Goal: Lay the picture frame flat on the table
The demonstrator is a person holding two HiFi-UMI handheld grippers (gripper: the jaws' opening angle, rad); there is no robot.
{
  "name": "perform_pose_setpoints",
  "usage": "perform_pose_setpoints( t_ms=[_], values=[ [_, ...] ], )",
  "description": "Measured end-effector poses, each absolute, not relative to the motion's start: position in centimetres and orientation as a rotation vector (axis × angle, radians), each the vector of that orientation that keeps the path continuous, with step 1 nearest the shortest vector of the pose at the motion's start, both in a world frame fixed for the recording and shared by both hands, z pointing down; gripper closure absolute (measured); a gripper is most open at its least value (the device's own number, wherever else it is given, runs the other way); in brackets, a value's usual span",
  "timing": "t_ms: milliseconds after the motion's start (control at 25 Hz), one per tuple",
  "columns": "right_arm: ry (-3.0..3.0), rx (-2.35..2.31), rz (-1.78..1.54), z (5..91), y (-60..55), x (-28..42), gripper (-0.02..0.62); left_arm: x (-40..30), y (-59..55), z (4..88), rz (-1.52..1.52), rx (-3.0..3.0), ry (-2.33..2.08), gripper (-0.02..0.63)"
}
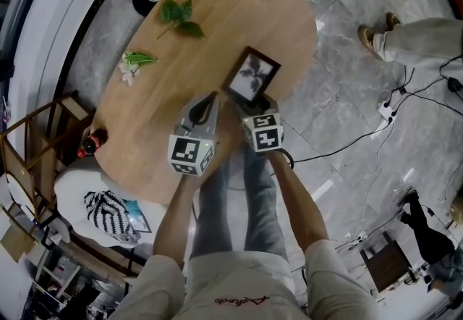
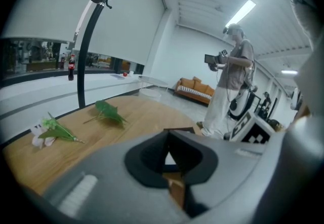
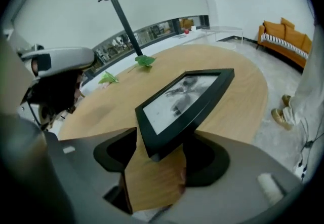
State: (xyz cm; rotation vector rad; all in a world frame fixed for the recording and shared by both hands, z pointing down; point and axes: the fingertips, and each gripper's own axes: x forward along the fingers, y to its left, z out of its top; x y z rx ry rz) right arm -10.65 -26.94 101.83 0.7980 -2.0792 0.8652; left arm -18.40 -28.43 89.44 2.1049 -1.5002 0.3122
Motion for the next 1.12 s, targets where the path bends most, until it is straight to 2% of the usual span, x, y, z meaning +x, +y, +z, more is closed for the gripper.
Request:
perform_pose_setpoints(
  t_ms=[200, 640, 1040, 1120],
  values=[
    [-2.028, 0.844, 0.658, 102.0, -26.8, -9.5, 0.304, -18.3, -28.4, 89.2, 0.309, 2.109, -1.502, 0.606],
    [-2.042, 0.860, 0.598, 100.8, -26.3, -8.0, 0.349, -16.9, -28.2, 88.7, 0.310, 2.118, -1.493, 0.606],
    [-2.102, 0.920, 0.550, 96.2, -27.4, -7.2, 0.560, -15.5, -28.7, 85.5, 0.314, 2.158, -1.504, 0.606],
    [-2.117, 0.926, 0.549, 95.0, -27.7, -7.0, 0.579, -15.1, -28.9, 84.8, 0.316, 2.170, -1.502, 0.606]
  ],
)
